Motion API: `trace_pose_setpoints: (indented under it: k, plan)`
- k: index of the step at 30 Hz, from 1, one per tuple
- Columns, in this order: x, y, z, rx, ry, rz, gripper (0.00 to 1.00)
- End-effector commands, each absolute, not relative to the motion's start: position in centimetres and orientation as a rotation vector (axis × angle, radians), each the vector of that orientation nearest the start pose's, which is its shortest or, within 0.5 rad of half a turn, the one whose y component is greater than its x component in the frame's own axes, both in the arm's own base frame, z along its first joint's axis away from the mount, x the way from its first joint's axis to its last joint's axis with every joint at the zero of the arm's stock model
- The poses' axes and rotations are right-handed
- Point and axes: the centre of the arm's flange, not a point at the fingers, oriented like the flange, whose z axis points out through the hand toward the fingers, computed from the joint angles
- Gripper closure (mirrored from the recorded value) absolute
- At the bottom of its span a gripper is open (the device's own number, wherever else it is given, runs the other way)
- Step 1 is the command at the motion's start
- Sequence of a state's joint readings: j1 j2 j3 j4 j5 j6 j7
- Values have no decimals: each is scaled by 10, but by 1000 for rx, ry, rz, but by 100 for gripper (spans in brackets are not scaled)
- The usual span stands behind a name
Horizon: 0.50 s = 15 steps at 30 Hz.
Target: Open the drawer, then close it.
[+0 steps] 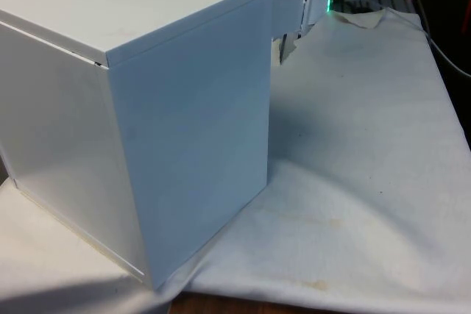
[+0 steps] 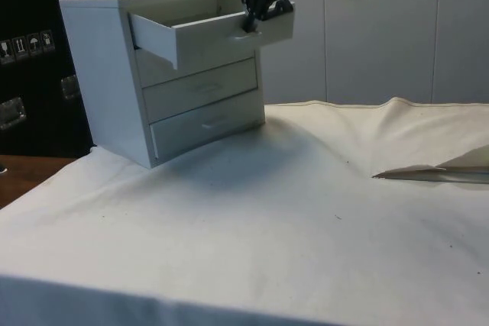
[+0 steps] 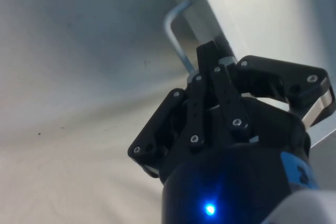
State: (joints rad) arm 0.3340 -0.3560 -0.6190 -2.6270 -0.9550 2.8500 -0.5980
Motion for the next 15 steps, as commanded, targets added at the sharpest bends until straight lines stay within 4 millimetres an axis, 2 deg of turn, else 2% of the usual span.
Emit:
trace_pose_setpoints:
  k: [1,6,7,8,13,15]
  plan:
    - [433,-83,401,2166,1388,508,100]
    - [435,-88,408,2159,1375,519,100]
    - [433,-85,403,2181,1379,498,100]
    - [436,-90,409,2157,1372,522,100]
    - [440,-92,412,2149,1363,538,100]
    - [436,-89,408,2172,1368,521,100]
